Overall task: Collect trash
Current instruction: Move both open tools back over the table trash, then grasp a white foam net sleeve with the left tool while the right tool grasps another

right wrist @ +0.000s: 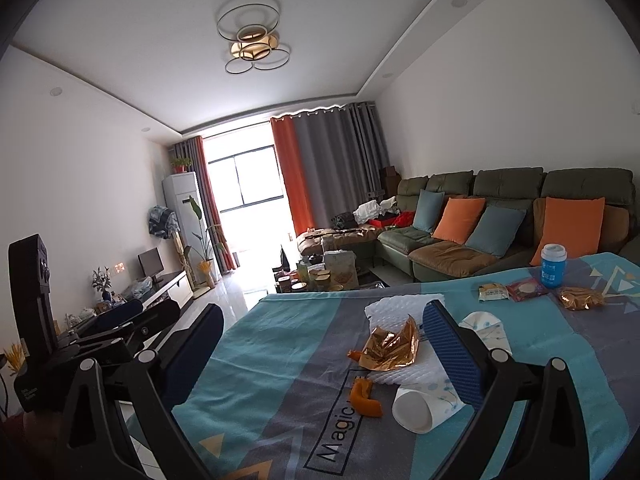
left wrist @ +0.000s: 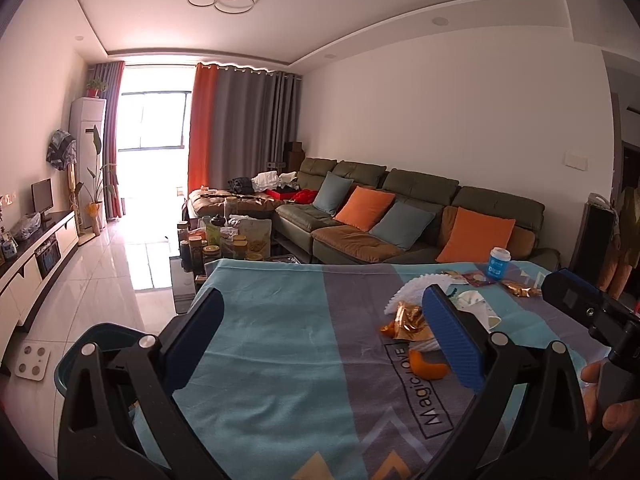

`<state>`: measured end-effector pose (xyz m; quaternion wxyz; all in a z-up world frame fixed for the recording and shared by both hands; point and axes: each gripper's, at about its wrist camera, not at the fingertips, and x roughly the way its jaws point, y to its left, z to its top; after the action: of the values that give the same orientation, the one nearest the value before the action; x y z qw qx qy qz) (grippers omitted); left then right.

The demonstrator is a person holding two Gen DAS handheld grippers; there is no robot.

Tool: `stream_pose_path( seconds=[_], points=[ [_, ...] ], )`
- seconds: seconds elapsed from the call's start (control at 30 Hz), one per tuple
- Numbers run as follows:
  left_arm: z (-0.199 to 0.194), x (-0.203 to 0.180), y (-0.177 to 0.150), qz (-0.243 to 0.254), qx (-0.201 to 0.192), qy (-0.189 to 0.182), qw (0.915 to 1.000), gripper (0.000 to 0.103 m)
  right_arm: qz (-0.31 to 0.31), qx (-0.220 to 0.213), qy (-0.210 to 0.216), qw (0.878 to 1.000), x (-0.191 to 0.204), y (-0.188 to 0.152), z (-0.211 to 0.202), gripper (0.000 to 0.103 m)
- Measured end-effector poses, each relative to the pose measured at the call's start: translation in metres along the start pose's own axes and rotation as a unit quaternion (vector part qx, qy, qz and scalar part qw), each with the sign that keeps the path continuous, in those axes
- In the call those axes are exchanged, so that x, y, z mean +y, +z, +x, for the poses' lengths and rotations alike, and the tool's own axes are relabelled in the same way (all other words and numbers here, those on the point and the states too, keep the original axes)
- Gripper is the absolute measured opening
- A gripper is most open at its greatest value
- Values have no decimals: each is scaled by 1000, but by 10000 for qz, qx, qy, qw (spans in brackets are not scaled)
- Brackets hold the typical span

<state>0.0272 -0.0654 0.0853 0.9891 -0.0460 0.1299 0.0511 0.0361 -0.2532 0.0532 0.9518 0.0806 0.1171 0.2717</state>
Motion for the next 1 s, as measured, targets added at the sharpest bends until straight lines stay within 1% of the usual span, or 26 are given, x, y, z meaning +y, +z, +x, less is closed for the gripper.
stream_pose_path(
  seconds=[0.17, 0.27, 0.43, 0.63, 0.8, 1.0],
  points=[
    [-11, -5, -4, 3, -42, 16, 10000, 98, 11, -43, -35, 10000, -3, -1, -12, 96],
    [-15, -4, -8, -18, -52, 28, 10000, 98, 30, 2, -61, 10000, -5, -4, -14, 96],
    [-12, -2, -11, -40, -4, 9, 10000, 98, 83, 63, -291, 9995, -15, -13, -18, 96],
    [12, -7, -14, 99, 150, -136, 9997, 98, 237, 273, -779, 9963, -41, -25, -16, 96],
    [39, -17, -17, 207, 376, -377, 9984, 98, 305, 476, -1102, 9923, -59, -31, -10, 96],
    [71, -30, -25, 290, 643, -612, 9956, 98, 390, 771, -1184, 9892, -70, -36, 8, 96]
  ],
)
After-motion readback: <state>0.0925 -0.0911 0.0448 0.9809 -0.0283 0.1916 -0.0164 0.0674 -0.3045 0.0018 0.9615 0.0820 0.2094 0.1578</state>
